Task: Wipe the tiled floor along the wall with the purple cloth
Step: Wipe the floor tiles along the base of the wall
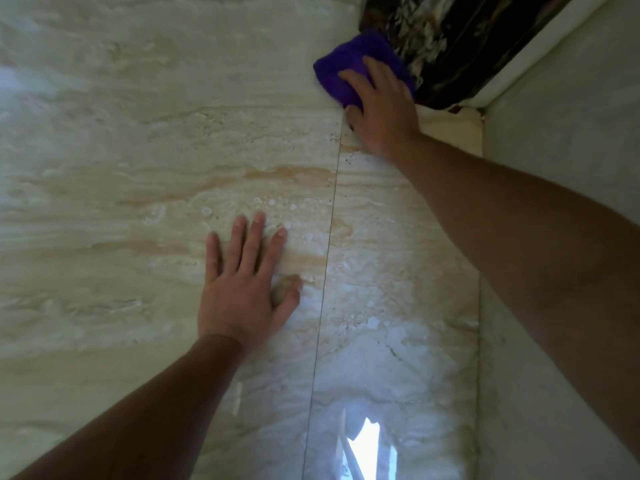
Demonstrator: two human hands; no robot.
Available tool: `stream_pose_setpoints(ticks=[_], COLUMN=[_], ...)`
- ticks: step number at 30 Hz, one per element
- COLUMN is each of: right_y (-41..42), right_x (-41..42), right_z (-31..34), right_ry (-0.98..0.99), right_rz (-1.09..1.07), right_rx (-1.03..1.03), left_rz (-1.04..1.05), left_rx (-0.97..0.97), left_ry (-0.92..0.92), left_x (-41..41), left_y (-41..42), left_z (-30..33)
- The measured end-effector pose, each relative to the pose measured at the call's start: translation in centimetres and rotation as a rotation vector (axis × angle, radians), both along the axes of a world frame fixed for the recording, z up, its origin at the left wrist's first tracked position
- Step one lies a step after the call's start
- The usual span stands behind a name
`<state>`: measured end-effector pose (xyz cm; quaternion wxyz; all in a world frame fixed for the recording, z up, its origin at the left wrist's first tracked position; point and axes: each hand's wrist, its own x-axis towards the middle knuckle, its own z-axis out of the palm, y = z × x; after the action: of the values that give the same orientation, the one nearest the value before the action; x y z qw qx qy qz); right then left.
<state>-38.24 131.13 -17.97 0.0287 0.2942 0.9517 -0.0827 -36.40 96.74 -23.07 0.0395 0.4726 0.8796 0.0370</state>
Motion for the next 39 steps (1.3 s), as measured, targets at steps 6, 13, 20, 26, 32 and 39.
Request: stream_pose_setpoints(ticks=[6, 13, 20, 26, 32, 39], right_y=[-0.8, 0.5, -5.3, -9.1, -17.8, -26.9], right_x=[9.2, 13.9, 15.1, 19.5, 26.1, 33.4], right_z=[-1.4, 0.4, 2.3, 1.9, 3.4, 6.4], right_ry=[0.101, -0.225, -0.335, -0.349, -0.415, -0.514], right_rz=[-0.025, -0.279, -0.463, -0.426, -0.435, -0.499], right_rx=[0.058, 0.218, 0.148, 0.202, 0.069, -0.127], left_rz=[0.009, 0.011, 0.037, 0.037, 0.076, 0.041], left_rx=[0.008, 0.043, 0.044, 0.097, -0.101, -0.601], left_ry=[0.013, 0.013, -0.062, -0.095, -0.287, -0.338], left_x=[0.1, -0.1, 0.2, 0.0, -0.2, 6.6], left_y=[-0.3, -0.3, -0.3, 0.0, 0.6, -5.3], left_z=[-0.3, -1.0, -0.1, -0.3, 3.7, 10.1])
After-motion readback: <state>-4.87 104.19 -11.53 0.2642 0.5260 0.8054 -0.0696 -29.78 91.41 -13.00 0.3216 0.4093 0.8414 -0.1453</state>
